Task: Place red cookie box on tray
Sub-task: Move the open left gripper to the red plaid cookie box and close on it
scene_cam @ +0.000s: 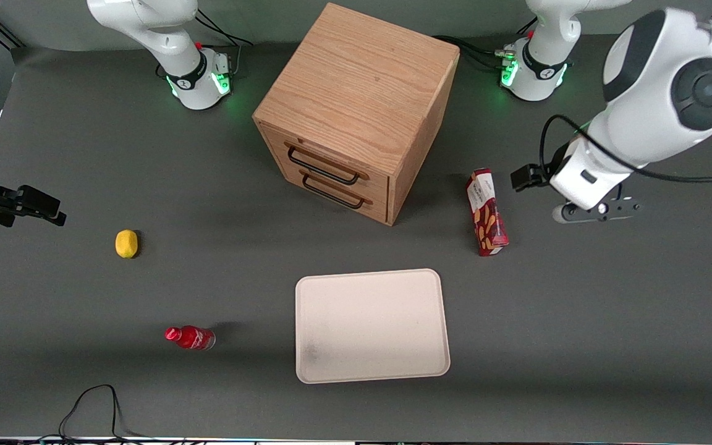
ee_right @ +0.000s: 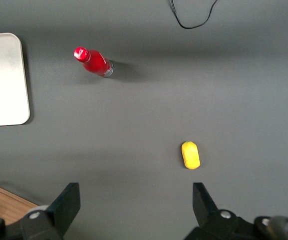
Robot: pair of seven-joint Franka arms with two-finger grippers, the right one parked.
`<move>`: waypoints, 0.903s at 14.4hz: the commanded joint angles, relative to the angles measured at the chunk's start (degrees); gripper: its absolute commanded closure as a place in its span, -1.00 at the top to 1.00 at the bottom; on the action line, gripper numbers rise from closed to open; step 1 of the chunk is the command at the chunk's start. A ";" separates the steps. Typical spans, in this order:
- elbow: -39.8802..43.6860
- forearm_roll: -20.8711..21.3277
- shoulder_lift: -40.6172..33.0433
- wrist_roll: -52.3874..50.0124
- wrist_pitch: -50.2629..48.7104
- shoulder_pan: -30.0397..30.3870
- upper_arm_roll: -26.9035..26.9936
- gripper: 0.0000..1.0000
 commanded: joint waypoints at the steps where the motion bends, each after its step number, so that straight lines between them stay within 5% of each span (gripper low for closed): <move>1: -9.63 -0.22 -2.88 -0.37 8.79 0.16 0.04 1.00; 9: -31.96 1.10 -2.45 -0.02 37.09 0.16 0.04 1.00; 13: -33.21 1.10 0.36 -0.90 39.66 -1.77 0.04 1.00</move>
